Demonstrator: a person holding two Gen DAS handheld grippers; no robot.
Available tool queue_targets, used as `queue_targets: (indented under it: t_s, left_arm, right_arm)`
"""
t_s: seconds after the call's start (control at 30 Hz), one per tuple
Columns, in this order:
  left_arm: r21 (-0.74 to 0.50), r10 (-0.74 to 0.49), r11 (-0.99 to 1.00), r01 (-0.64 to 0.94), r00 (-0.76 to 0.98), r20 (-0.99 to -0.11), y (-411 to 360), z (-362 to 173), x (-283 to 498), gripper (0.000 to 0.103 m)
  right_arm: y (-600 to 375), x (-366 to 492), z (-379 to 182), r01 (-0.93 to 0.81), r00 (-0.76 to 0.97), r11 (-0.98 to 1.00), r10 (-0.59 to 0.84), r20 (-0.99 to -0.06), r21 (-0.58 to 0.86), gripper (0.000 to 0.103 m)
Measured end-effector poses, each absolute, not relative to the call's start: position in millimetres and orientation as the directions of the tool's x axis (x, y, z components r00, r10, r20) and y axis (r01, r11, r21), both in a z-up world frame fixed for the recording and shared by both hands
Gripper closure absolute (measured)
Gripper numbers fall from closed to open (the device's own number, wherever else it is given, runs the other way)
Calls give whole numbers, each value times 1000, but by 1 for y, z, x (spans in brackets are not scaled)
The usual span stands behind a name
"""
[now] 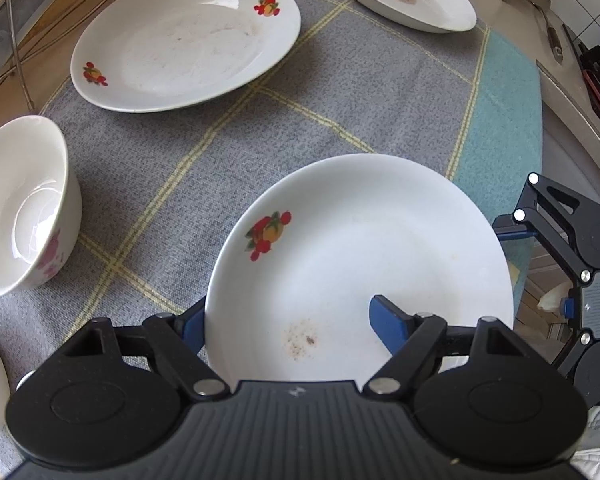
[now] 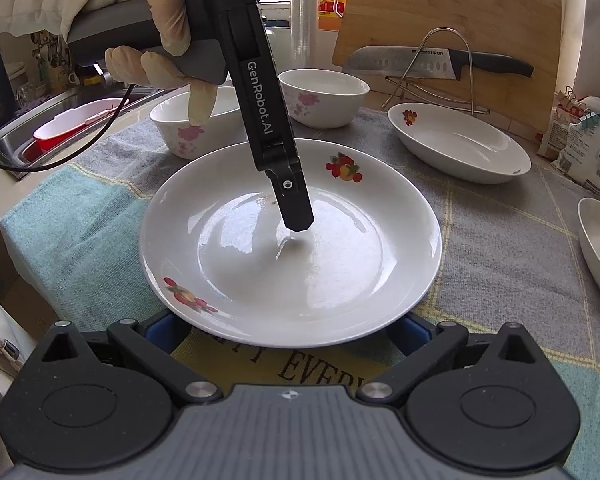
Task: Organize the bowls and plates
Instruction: 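Lift the red-flower plate with the left tool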
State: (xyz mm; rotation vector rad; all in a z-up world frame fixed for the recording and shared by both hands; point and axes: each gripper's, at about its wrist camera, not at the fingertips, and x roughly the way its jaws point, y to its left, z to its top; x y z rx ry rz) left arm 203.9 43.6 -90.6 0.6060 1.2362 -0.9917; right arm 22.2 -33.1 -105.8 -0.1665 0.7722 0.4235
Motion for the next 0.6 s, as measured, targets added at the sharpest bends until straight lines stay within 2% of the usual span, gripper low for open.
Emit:
queue_targets:
  t_s: [0.6]
  left_arm:
    - [-125, -307, 470, 874, 29, -951, 38, -81, 203, 23]
  right_arm:
    - [-41, 23, -100, -435, 633, 901, 301, -713, -5, 0]
